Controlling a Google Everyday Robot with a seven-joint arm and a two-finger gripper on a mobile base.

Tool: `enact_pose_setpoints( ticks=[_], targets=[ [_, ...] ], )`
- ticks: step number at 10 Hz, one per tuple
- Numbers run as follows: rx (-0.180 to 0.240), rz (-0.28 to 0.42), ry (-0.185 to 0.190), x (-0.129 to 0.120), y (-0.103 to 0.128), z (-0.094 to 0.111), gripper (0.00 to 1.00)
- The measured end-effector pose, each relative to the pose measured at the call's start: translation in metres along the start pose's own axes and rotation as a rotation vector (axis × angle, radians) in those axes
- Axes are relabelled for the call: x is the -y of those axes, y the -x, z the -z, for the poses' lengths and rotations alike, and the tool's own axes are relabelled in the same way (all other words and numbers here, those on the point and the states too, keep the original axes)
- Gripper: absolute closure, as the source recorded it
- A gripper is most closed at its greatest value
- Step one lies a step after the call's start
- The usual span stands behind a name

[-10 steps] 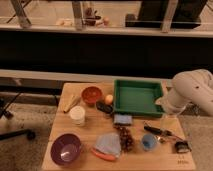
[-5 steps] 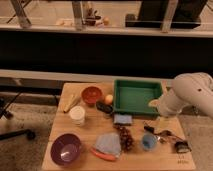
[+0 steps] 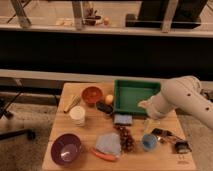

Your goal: Place eraser in table surface

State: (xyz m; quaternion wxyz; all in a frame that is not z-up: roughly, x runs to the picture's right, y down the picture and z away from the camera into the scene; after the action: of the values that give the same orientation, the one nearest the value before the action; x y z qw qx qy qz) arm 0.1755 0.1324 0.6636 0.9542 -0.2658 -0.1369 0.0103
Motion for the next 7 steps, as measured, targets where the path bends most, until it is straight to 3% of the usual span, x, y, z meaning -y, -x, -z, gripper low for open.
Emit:
enact_pose_setpoints(
  ticks=[7],
  targets=[
    [0.052,0.093,-0.008,0.006,0.073,-0.025,0.20]
  ],
)
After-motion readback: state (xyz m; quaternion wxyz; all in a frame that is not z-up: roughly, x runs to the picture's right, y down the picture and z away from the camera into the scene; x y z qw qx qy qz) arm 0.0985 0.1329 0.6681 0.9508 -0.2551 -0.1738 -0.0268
